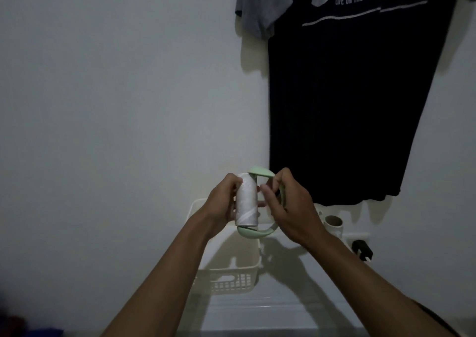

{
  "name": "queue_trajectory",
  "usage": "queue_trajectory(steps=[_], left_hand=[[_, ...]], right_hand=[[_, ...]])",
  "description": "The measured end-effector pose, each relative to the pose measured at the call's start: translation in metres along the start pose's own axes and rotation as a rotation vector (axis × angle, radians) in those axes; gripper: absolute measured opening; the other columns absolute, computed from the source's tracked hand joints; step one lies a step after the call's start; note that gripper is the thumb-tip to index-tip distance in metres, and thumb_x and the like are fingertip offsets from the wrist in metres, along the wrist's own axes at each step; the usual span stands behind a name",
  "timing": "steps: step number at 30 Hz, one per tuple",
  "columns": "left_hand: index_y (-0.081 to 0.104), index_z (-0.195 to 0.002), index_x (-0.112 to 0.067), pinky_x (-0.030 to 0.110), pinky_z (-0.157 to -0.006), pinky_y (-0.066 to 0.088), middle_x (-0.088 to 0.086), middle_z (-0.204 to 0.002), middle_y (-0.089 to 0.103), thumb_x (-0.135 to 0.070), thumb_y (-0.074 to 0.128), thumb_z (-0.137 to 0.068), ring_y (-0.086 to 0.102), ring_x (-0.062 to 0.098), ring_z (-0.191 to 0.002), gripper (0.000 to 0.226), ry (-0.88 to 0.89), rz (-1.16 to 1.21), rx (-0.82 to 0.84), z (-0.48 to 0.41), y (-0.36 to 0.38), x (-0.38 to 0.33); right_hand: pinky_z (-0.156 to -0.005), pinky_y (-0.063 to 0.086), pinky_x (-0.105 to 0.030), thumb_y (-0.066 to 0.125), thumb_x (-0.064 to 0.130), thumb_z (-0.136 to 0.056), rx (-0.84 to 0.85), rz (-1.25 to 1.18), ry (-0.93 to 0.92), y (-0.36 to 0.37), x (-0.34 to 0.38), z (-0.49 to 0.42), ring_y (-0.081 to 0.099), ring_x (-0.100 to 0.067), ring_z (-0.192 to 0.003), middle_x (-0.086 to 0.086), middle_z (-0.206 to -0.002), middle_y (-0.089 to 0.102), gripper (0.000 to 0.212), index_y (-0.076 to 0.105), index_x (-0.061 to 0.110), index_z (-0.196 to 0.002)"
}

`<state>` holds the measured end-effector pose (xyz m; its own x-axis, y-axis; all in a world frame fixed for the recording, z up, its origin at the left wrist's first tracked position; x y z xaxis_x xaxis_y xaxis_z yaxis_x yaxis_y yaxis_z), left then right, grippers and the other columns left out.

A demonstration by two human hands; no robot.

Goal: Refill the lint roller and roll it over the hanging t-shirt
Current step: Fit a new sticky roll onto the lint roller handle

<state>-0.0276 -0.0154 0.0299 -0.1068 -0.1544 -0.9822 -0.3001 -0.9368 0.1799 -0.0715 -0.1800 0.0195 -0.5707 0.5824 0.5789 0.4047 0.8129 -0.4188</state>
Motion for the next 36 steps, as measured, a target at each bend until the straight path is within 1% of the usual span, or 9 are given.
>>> queue_trajectory(steps=[2,4,7,10,14,17,22,28,36], left_hand=[[0.064,-0.121,0.0,0.056,-0.087,0.059,0.019,-0.105,0.071,-0.034,0.042,-0.098,0.075,0.036,-0.09,0.047,-0.03,0.035,0.023,0.001,0.01,-0.002],[0.066,-0.12,-0.002,0.047,-0.075,0.061,0.014,-0.093,0.073,-0.049,0.044,-0.102,0.074,0.031,-0.077,0.056,-0.038,0.018,0.013,0.002,0.017,-0.004],[0.066,-0.118,-0.002,0.046,-0.073,0.061,0.011,-0.081,0.072,-0.051,0.047,-0.103,0.068,0.027,-0.066,0.055,-0.007,-0.01,-0.009,0.003,0.02,-0.002],[0.065,-0.11,-0.005,0.049,-0.076,0.061,0.013,-0.081,0.068,-0.045,0.045,-0.105,0.065,0.026,-0.064,0.045,0.037,-0.047,-0.016,0.003,0.02,0.001],[0.064,-0.109,-0.005,0.051,-0.077,0.059,0.016,-0.081,0.067,-0.042,0.042,-0.107,0.063,0.027,-0.06,0.044,0.092,-0.087,-0.024,0.003,0.021,0.003],[0.064,-0.109,-0.004,0.055,-0.079,0.058,0.016,-0.08,0.068,-0.041,0.041,-0.107,0.064,0.028,-0.06,0.044,0.127,-0.13,-0.017,0.005,0.023,0.002],[0.067,-0.094,-0.003,0.066,-0.081,0.055,0.022,-0.08,0.065,-0.043,0.037,-0.107,0.062,0.032,-0.065,0.051,0.225,-0.242,-0.004,0.007,0.03,-0.001],[0.068,-0.09,-0.006,0.054,-0.08,0.054,0.021,-0.08,0.064,-0.039,0.036,-0.108,0.062,0.031,-0.063,0.049,0.223,-0.176,0.037,0.007,0.034,0.0],[0.068,-0.092,-0.005,0.048,-0.079,0.053,0.017,-0.081,0.067,-0.044,0.034,-0.108,0.064,0.031,-0.069,0.054,0.245,-0.214,0.059,0.006,0.035,0.006]], right_hand=[[-0.055,0.05,-0.045,0.048,0.043,-0.1,-0.12,-0.039,0.034,0.003,-0.004,0.0,0.058,-0.017,-0.06,0.002,-0.074,0.058,0.023,0.037,0.026,-0.089],[-0.057,0.051,-0.051,0.047,0.043,-0.1,-0.181,-0.042,0.054,0.004,-0.005,0.001,0.062,-0.019,-0.062,0.0,-0.075,0.06,0.019,0.038,0.027,-0.095],[-0.064,0.055,-0.039,0.05,0.035,-0.103,-0.182,0.002,0.03,0.005,-0.004,0.003,0.066,-0.01,-0.073,0.013,-0.086,0.064,0.02,0.045,0.028,-0.121],[-0.084,0.055,-0.03,0.046,0.03,-0.105,-0.141,0.083,-0.036,0.007,-0.007,0.002,0.068,-0.01,-0.099,0.006,-0.115,0.071,0.034,0.057,0.023,-0.137],[-0.091,0.055,-0.032,0.049,0.022,-0.105,-0.188,0.064,-0.056,0.007,-0.009,-0.001,0.069,-0.011,-0.106,0.002,-0.121,0.072,0.034,0.066,0.015,-0.133],[-0.091,0.056,-0.038,0.049,0.026,-0.105,-0.195,0.034,-0.016,0.007,-0.009,-0.006,0.07,-0.012,-0.106,0.003,-0.119,0.074,0.033,0.069,0.017,-0.129],[-0.087,0.057,-0.042,0.048,0.034,-0.104,-0.186,0.026,0.0,0.005,-0.011,-0.011,0.071,-0.013,-0.105,0.003,-0.116,0.075,0.035,0.07,0.021,-0.128],[-0.089,0.057,-0.041,0.047,0.036,-0.105,-0.161,0.048,-0.024,-0.002,-0.013,-0.015,0.07,-0.01,-0.109,0.006,-0.121,0.074,0.037,0.069,0.022,-0.131],[-0.089,0.057,-0.04,0.048,0.036,-0.105,-0.126,0.037,-0.033,-0.007,-0.013,-0.01,0.07,-0.009,-0.107,0.006,-0.12,0.074,0.036,0.068,0.024,-0.132]])
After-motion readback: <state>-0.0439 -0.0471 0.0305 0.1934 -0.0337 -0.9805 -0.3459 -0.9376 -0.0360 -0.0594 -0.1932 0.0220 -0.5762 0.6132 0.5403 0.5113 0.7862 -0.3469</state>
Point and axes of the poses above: each hand's wrist, its own z-axis away from the middle knuckle, its own y-axis out of the palm, x = y × z, the point moved 2 cm from there along -z, towards the middle knuckle
